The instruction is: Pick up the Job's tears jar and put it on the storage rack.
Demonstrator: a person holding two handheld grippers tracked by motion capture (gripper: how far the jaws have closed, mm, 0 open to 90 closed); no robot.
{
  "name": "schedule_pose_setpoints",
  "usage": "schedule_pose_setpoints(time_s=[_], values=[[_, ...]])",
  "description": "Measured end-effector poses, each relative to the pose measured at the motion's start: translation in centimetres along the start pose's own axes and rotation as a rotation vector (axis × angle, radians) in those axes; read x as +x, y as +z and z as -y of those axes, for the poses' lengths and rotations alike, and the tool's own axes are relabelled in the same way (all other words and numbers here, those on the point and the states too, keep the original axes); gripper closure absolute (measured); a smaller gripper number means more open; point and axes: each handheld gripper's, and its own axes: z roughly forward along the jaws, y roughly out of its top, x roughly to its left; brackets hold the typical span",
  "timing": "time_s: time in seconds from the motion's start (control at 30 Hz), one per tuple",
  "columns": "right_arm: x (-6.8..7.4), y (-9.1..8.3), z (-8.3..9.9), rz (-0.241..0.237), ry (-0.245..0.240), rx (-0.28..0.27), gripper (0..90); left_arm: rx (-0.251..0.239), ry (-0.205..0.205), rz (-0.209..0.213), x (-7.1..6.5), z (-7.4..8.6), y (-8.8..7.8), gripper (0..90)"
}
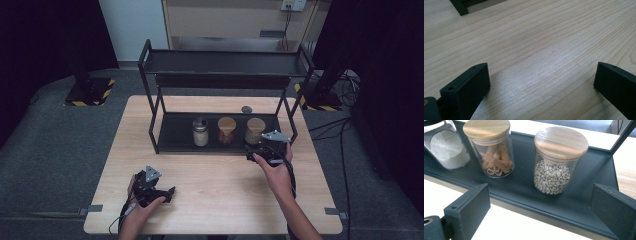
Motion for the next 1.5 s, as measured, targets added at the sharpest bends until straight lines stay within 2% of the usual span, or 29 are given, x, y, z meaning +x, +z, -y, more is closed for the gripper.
schedule_pose_setpoints(time_s=[0.9,1.5], values=[[-0.4,-1.7,1.4,-0.007,-0.017,-0.013,3.2,0.000,0.000,0.000,0.0,0.0,0.0,0.0],[0.4,-2.0,3.1,-0.029,-0.047,0.006,3.2,0.000,0.000,0.000,0.0,0.0,0.0,0.0]])
